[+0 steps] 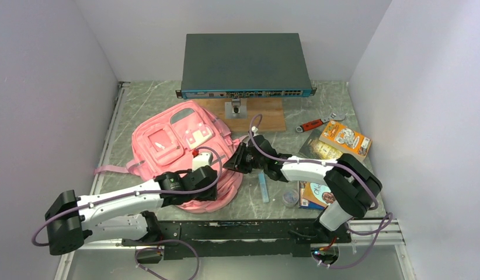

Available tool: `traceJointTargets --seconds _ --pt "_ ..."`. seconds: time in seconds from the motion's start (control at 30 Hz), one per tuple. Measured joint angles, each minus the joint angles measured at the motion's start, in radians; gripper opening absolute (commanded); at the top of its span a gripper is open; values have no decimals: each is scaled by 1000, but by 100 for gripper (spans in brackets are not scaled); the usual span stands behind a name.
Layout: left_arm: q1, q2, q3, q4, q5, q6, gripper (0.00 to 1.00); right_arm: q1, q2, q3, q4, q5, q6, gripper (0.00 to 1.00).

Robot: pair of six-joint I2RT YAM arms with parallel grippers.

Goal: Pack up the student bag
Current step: Unzip the student bag at the center of the board.

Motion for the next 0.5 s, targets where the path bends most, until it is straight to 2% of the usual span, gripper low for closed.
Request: traceJointTargets --seconds 0.1,0.27,0.43,0.5 --pt "0 37 8 16 -19 0 51 6 10 -5 19 8 16 20" --pt "0 92 14 29 -42 0 36 19 14 -7 42 29 32 20" --pt "0 109 18 7 -79 -15 14 26 14 -9 50 51 40 21" --pt "0 109 24 -10 -97 -21 2 27 14 -16 65 56 46 27"
